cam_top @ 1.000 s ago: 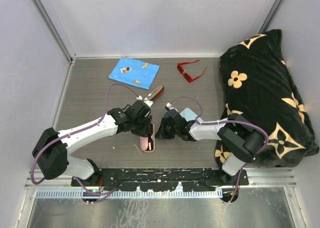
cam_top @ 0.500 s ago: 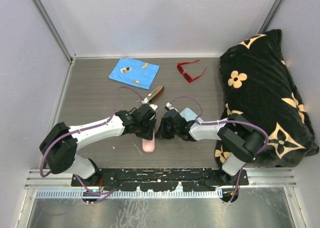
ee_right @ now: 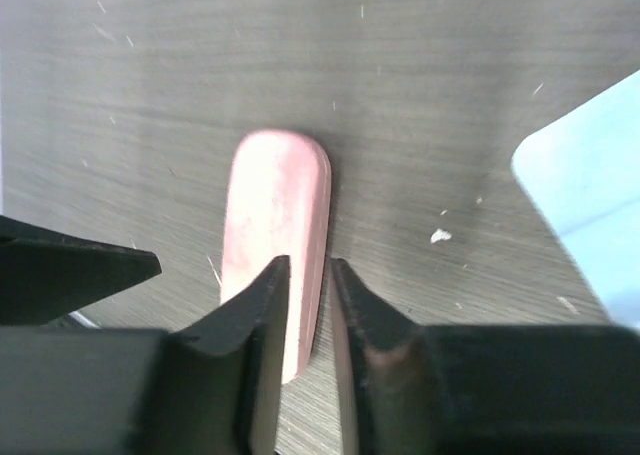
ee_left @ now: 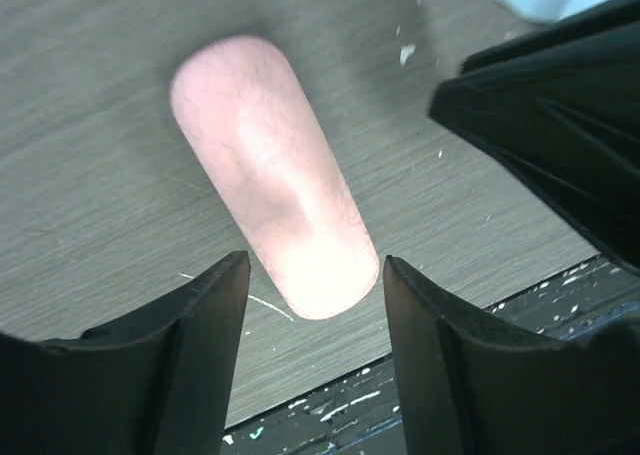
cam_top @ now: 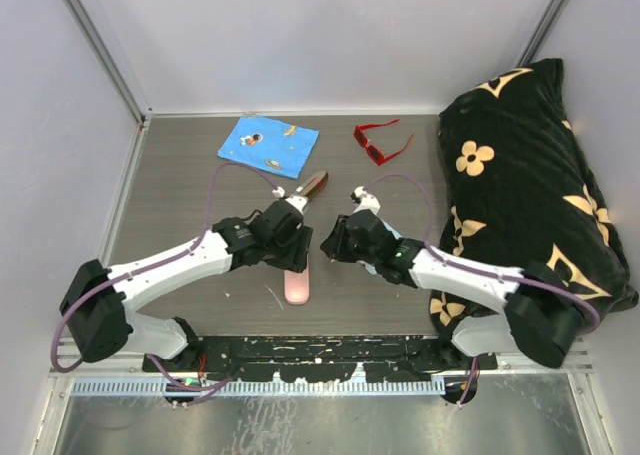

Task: Organize the sunglasses
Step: Close the sunglasses case at the center of the board, then pick up the sunglasses case from the center of the board.

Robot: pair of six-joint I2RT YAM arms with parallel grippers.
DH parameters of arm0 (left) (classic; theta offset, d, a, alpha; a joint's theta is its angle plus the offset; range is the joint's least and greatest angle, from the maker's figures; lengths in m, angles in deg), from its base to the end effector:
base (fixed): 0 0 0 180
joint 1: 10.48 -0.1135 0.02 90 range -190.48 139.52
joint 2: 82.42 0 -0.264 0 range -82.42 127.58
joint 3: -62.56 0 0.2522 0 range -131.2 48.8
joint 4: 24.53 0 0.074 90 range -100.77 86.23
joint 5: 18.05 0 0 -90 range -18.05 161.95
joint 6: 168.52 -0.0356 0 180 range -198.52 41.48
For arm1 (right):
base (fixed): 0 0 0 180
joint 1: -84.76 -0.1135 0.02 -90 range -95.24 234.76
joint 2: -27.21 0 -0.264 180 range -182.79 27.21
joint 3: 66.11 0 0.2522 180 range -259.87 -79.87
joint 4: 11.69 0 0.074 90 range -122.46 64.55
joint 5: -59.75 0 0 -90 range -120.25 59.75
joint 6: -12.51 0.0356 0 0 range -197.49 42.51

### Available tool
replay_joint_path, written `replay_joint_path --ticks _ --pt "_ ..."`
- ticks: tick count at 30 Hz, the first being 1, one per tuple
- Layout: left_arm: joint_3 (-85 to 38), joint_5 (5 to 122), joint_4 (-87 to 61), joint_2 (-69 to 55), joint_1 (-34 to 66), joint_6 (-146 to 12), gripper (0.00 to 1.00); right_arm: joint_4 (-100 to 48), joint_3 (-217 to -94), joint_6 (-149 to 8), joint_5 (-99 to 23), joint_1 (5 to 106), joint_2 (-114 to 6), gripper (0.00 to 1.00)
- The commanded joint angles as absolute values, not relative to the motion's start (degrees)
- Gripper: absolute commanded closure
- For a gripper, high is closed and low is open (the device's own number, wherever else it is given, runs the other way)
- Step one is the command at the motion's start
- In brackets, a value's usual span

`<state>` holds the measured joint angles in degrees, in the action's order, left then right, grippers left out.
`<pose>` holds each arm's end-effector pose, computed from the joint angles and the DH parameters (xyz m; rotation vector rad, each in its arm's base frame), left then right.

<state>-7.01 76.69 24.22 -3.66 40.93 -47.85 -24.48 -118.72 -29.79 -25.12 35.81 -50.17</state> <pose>0.1742 -0.2136 0.2394 0.4437 2.5987 -0.4150 0.1850 0.2076 0.1987 0.0262 2.3520 0.7950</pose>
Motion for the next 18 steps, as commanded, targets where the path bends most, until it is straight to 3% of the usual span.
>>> replay_joint_path --ticks 1,12,14,18 --pt "-9.0 84.1 24.6 -7.0 41.0 -45.4 0.39 -29.8 -118.5 -33.0 -11.9 35.8 -40.0 0.63" --pt "-7.9 87.7 22.1 2.9 41.5 -33.6 0.13 -41.6 -119.9 -33.0 2.6 35.8 -19.2 0.21" --pt "-9.1 89.6 22.6 5.1 42.1 -32.9 0.07 -42.7 -120.4 -33.8 3.9 35.8 -17.2 0.19" --pt "-11.4 91.3 24.2 9.2 43.1 -32.2 0.07 -43.8 -120.7 -35.4 5.3 35.8 -14.7 0.19"
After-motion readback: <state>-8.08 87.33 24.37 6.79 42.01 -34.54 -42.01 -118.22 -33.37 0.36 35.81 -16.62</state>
